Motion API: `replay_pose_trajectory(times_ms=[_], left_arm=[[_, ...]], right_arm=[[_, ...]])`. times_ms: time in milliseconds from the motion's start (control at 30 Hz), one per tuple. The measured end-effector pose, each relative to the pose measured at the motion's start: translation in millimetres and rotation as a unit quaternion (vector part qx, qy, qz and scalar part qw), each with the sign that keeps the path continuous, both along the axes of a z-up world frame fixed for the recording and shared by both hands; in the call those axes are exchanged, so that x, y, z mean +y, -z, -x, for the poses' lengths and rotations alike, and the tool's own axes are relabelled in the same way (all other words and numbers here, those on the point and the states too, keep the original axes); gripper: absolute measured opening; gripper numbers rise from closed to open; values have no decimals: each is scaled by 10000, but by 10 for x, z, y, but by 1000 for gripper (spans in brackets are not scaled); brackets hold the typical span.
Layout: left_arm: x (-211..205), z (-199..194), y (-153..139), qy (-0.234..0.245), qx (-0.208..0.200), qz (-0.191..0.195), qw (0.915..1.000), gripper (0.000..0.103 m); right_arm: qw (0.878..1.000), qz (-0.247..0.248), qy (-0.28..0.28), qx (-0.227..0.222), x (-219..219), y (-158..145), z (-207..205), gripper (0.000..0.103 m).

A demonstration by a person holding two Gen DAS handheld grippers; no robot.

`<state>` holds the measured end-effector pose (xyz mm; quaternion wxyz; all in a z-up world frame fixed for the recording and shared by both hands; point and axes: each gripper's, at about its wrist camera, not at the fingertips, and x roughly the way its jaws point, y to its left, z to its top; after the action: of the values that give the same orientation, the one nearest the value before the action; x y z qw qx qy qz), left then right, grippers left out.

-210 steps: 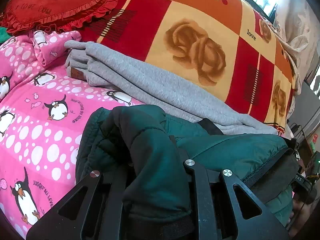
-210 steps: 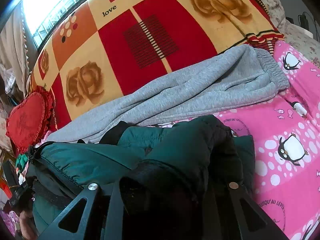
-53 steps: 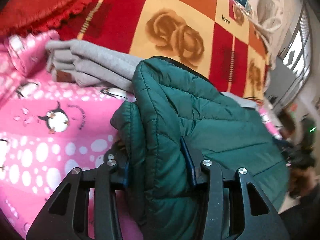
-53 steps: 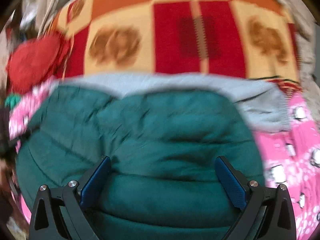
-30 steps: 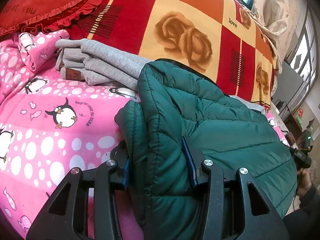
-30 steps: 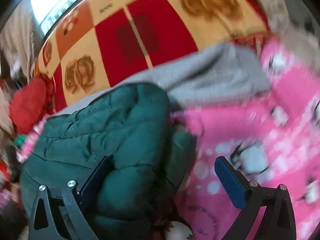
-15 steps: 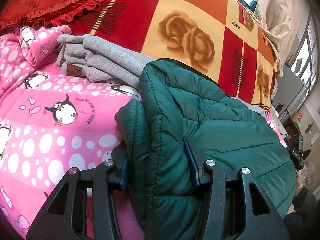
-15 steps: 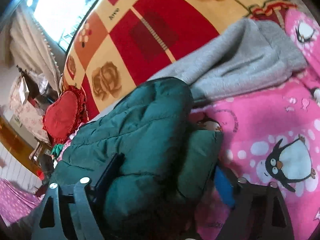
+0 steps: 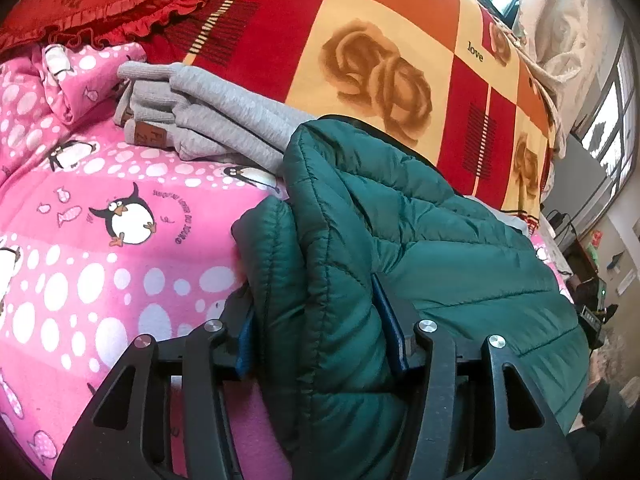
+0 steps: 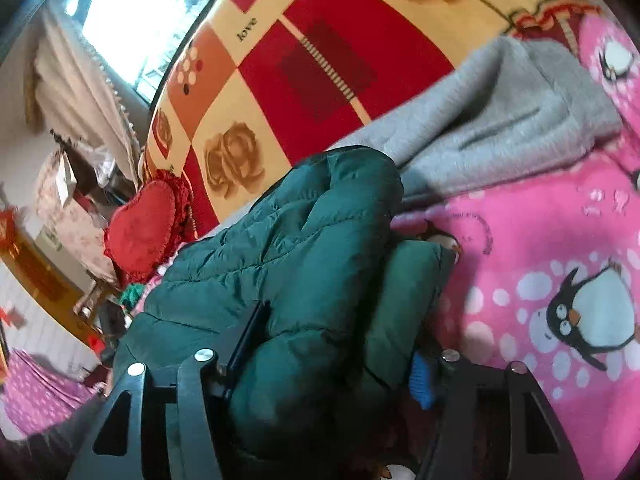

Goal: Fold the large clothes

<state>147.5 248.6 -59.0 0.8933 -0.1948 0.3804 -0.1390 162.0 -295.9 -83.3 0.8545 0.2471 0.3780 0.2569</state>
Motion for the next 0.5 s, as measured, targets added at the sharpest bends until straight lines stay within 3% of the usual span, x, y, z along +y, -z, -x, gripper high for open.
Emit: replay_pose_trajectory(times_ms=[233, 300, 433, 500], left_arm=[[9, -5, 4, -11, 83, 60, 9999, 54], [-32, -22, -71, 38, 121, -129, 9998, 49], [-211, 15, -308, 112, 57, -853, 9963, 29], [-220, 49, -401, 106, 49, -881, 9960, 25]], right_arm=[[9975, 653, 91, -265, 133, -137, 42, 45], [9954, 853, 167, -409, 177, -248, 83, 40], [9900, 1205, 331, -653, 267, -495, 192, 33], [9861, 1424, 395, -754, 326, -614, 262, 32]])
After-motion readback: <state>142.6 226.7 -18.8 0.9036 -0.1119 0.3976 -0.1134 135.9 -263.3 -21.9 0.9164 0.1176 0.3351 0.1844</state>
